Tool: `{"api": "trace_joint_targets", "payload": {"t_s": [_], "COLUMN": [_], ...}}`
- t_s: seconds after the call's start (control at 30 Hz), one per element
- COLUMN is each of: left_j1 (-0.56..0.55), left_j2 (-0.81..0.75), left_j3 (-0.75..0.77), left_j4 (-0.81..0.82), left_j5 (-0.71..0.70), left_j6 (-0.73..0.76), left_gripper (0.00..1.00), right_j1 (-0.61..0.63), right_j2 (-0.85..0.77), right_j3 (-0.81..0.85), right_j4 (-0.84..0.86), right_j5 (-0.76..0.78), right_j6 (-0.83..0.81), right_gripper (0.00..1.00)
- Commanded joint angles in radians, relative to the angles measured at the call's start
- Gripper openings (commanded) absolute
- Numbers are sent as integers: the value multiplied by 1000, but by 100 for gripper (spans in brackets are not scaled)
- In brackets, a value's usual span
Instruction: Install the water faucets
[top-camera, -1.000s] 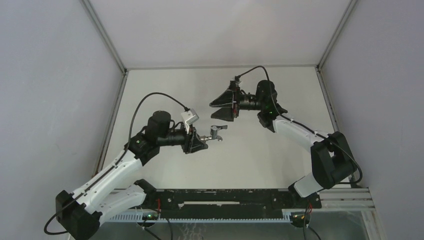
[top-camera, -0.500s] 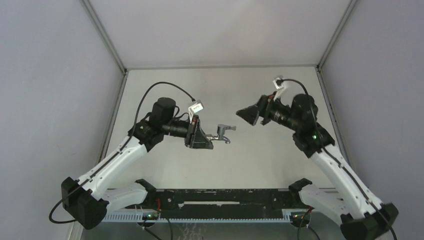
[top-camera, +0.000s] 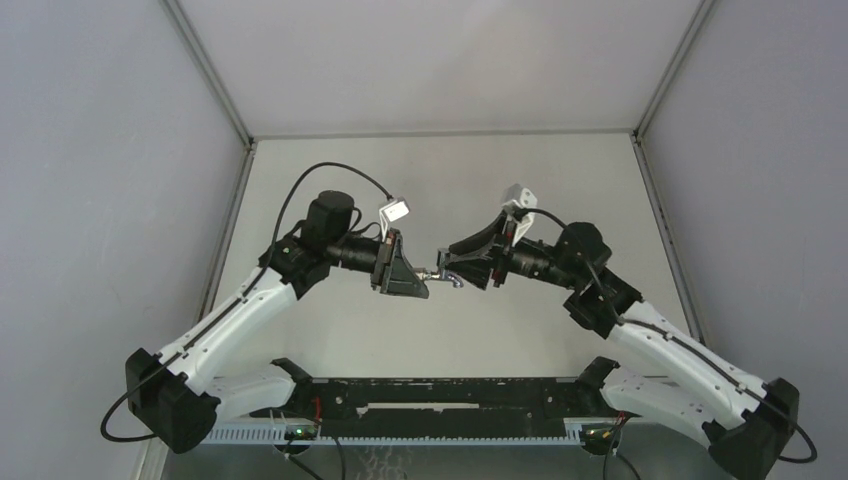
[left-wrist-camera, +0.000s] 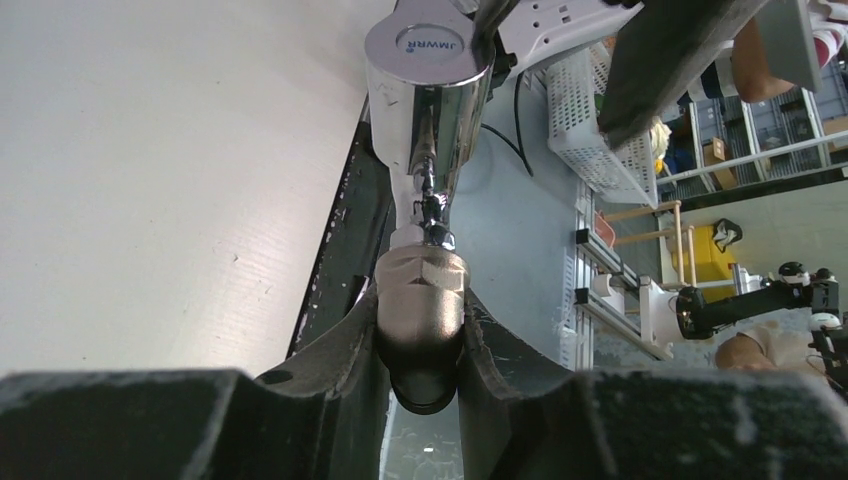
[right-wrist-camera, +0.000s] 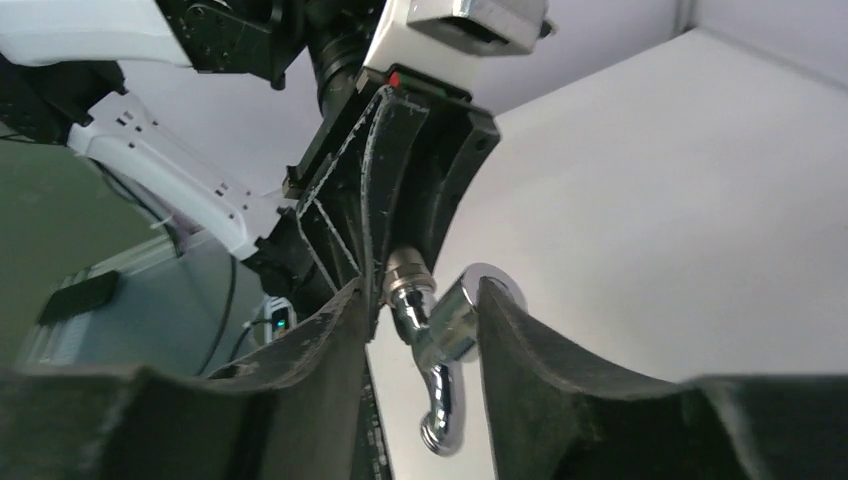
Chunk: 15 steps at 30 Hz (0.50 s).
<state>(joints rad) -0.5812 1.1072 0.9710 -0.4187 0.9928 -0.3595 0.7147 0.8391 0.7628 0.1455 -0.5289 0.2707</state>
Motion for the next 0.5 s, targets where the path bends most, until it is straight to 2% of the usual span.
{"api": "trace_joint_targets", "payload": {"t_s": [0.0, 0.03, 0.13, 0.23, 0.47], "left_j1": [6, 5, 5, 5, 5], "left_j2": [-25, -30, -44, -60, -76], "left_j3": [63, 65, 71, 74, 86], "left_j4": [25, 23, 12, 9, 30], "left_j5": [21, 21, 25, 29, 46], "left_j6": [-13, -13, -6, 6, 22], "left_gripper": [0, 0, 0, 0, 0], "right_j1": [31, 31, 31, 29, 29], "right_j2": [87, 103, 136, 167, 215], "right_j3": [79, 88, 90, 89, 97], "right_j4": [20, 12, -31, -77, -157], "right_j5": [19, 23, 76, 112, -6], "right_j6": [-37, -35, -36, -49, -62], "right_gripper": [42, 36, 31, 31, 31]}}
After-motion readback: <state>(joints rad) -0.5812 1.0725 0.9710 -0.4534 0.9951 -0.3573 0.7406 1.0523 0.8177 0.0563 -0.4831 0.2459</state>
